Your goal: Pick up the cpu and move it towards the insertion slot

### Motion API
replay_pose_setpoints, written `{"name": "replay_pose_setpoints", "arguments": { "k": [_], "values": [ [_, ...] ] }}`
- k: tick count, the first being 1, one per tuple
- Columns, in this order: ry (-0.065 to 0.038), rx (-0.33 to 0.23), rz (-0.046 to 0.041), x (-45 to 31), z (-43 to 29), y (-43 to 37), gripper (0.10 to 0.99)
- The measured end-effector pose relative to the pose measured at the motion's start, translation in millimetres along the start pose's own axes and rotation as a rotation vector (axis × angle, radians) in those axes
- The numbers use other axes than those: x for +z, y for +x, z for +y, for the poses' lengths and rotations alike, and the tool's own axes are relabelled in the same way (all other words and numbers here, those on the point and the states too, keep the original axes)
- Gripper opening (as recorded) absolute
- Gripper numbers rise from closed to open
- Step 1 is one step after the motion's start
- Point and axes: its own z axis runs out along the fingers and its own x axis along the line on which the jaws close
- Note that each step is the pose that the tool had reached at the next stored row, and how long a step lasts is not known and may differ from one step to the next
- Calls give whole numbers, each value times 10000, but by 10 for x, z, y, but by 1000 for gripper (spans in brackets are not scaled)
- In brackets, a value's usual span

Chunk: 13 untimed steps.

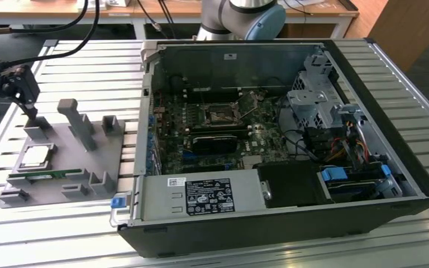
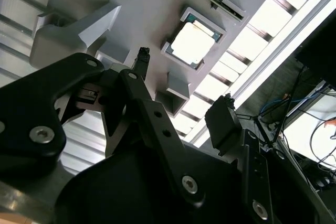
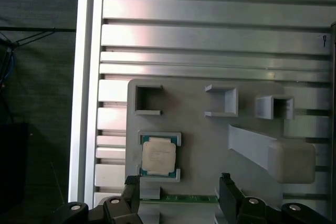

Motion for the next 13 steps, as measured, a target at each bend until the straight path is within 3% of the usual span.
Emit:
{"name": "replay_pose_setpoints", "arguments": {
  "k": [13],
  "values": [
    [-1,0,-1,40,-1,0,706]
  ]
}}
